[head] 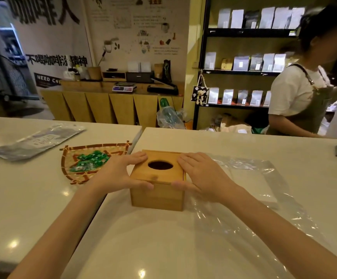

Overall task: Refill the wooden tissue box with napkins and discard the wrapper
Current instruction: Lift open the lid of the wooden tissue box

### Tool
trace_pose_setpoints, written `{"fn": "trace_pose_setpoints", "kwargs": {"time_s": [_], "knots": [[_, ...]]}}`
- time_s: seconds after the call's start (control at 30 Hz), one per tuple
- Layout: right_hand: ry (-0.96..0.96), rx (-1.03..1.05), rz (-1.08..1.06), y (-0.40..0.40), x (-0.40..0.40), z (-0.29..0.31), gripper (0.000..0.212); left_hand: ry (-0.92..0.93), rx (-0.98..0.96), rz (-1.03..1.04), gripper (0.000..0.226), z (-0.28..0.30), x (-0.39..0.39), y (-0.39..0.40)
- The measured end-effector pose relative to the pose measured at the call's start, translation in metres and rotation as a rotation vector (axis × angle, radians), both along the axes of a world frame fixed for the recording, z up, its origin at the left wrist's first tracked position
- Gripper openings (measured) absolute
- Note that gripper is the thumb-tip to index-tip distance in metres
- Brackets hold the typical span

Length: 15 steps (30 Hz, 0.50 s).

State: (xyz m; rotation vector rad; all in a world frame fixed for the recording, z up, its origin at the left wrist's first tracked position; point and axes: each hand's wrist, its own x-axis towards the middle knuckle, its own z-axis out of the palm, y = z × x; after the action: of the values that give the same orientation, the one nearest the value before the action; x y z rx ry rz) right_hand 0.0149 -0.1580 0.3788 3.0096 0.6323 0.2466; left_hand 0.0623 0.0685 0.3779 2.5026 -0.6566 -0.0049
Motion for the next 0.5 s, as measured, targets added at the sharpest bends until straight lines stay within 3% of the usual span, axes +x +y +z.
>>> {"fn": "trace_pose_setpoints", "kwargs": {"time_s": [0.17, 0.27, 0.33, 0.5], "knots": [[-0.053, 0.204, 0.043, -0.002, 0.011, 0.008, 0.106, 0.034, -0.131, 0.064, 0.097, 0.005, 0.012, 0.001], [-0.065, 0.369, 0.048, -0.003, 0.024, 0.012, 0.072, -0.003, -0.261, 0.132, 0.057, 0.012, 0.014, -0.011], [-0.037, 0.492, -0.007, -0.003, 0.033, 0.014, 0.056, 0.000, -0.342, 0.176, 0.050, 0.016, 0.019, -0.019], [-0.183, 0.878, -0.037, -0.001, 0.050, 0.006, 0.069, 0.015, -0.438, 0.276, 0.028, 0.015, 0.038, -0.023]]}}
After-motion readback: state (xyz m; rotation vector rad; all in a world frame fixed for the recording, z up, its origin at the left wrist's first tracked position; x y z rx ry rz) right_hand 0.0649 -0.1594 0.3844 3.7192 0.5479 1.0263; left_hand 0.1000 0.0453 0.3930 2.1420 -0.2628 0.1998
